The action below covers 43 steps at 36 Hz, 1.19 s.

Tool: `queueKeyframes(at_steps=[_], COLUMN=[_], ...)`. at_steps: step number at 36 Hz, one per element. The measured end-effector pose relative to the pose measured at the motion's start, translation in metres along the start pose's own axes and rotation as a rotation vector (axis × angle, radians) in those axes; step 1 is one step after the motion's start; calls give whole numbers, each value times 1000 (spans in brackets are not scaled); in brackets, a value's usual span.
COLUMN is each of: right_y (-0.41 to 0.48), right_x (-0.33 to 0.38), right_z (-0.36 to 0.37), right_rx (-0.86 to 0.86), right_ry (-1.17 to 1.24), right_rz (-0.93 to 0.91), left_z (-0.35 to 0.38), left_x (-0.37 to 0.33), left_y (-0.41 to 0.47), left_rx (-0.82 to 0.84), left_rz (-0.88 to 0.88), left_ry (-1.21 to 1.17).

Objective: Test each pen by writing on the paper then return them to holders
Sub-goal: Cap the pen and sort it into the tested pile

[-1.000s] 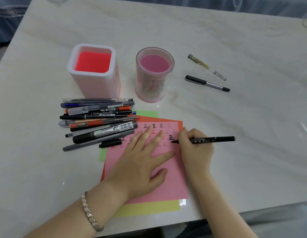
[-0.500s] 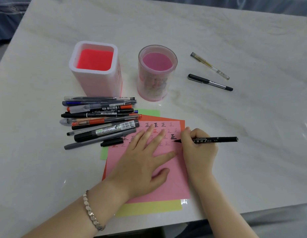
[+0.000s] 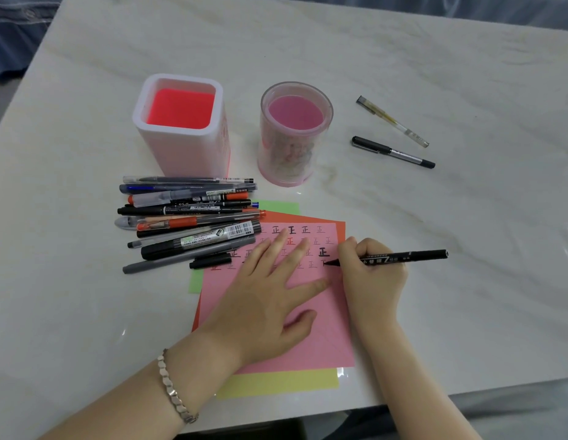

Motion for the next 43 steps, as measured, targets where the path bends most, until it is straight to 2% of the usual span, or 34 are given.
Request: queueKeyframes(at_steps=[13, 37, 43], right_y=[0, -1, -1], right_x=[-1, 0, 0], right_z=[1, 4, -1], right_rx=[17, 54, -23], right_ry=[61, 6, -4], right_rz=[11, -5, 10], left_z=[1, 1, 2], left_x=[0, 0, 1], left_y=[1, 0, -1], left_rx=[6, 3, 4], left_rz=[-4, 4, 5], left_ry=[-7, 1, -6])
Point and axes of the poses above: each hand's wrist, its own y-axis towards the middle knuckle, its own z-axis out of the palm, x = y × z, the point moved 6 cm from there along y, towards the middle knuckle, and after that the axes turned 1 degree about -x, right-handed, at the moved point
